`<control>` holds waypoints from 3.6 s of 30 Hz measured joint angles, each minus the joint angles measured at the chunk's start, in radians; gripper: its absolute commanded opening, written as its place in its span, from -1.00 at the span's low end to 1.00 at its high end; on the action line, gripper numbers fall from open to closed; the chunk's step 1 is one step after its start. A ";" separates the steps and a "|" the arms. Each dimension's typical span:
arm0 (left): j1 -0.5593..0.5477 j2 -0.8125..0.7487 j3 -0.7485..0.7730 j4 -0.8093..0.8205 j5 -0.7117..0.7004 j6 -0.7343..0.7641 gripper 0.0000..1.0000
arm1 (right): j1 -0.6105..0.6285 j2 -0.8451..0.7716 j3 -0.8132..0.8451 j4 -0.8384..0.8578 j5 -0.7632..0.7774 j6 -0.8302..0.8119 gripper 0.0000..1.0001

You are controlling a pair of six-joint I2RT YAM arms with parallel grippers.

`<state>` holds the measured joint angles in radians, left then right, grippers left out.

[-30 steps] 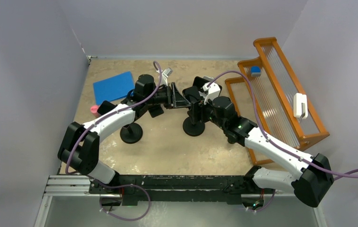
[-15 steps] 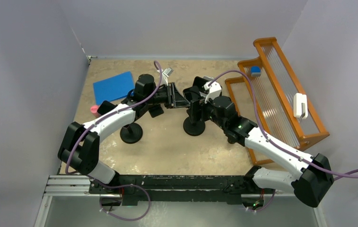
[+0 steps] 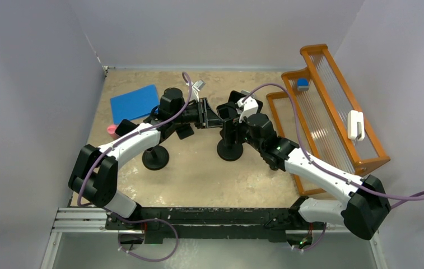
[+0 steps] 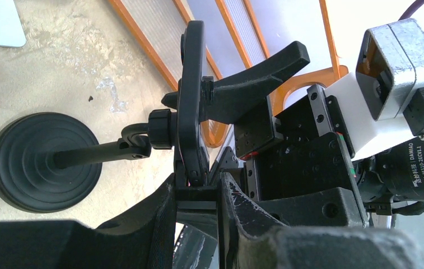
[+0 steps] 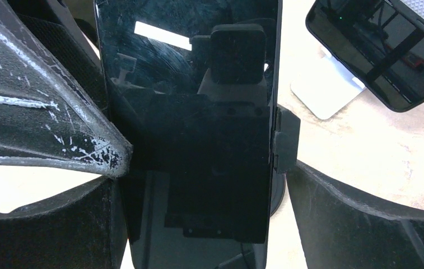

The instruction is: Remove the phone from the phone stand

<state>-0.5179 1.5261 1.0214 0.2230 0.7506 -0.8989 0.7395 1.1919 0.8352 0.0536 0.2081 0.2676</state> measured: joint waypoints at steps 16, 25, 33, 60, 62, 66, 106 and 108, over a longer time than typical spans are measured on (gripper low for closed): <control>0.000 0.000 0.000 0.002 -0.003 0.002 -1.00 | 0.013 0.000 -0.011 0.039 0.007 0.021 -0.50; -0.006 0.000 -0.007 0.015 0.004 0.002 -1.00 | 0.013 -0.040 -0.051 0.060 0.006 0.052 -1.00; -0.008 -0.014 -0.024 0.023 0.009 0.001 -1.00 | 0.016 -0.068 -0.074 0.061 -0.016 0.071 -1.00; -0.010 -0.079 -0.191 0.253 0.019 -0.045 -1.00 | 0.022 -0.174 -0.195 0.143 -0.103 0.157 -1.00; -0.010 -0.086 -0.208 0.279 0.019 -0.052 -1.00 | 0.022 -0.181 -0.199 0.145 -0.112 0.168 -1.00; -0.012 -0.099 -0.237 0.321 0.017 -0.056 -1.00 | 0.022 -0.193 -0.206 0.145 -0.125 0.190 -1.00; 0.017 -0.132 -0.283 0.315 -0.010 0.003 0.06 | -0.007 -0.381 -0.170 0.149 -0.343 0.237 -1.00; 0.018 -0.134 -0.268 0.285 -0.011 0.005 0.14 | -0.007 -0.388 -0.150 0.127 -0.343 0.223 -1.00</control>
<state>-0.4995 1.3918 0.7532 0.5083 0.7399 -0.8936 0.7326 0.8036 0.6849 0.1802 -0.1345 0.4908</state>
